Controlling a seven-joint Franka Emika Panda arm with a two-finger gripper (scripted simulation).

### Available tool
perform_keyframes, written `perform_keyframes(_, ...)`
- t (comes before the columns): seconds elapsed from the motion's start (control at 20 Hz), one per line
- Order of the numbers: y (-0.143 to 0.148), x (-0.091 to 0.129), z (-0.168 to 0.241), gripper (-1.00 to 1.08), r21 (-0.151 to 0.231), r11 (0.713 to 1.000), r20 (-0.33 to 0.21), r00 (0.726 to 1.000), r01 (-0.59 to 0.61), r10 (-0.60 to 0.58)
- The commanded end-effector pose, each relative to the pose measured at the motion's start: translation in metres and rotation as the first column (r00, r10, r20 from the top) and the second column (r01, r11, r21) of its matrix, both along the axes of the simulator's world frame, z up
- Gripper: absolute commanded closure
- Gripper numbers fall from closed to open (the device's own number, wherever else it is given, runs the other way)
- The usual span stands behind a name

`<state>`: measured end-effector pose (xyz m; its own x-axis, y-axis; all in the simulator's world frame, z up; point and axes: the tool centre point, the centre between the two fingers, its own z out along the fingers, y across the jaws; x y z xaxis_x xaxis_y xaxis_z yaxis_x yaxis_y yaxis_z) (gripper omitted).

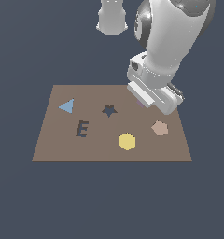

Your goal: Insert a designated object into the corresponding slot on a board.

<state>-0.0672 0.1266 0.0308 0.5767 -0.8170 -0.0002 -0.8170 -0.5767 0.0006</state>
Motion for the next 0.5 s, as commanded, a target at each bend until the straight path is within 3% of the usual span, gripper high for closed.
perform_keyframes(0.0,0.0001,0.0004,0.0035,1.08,0.0,1.0,0.001,1.0,0.0,0.0)
perform_keyframes(0.45,-0.0069,0.0,0.0026,1.08,0.0,1.0,0.0,1.0,-0.024,0.024)
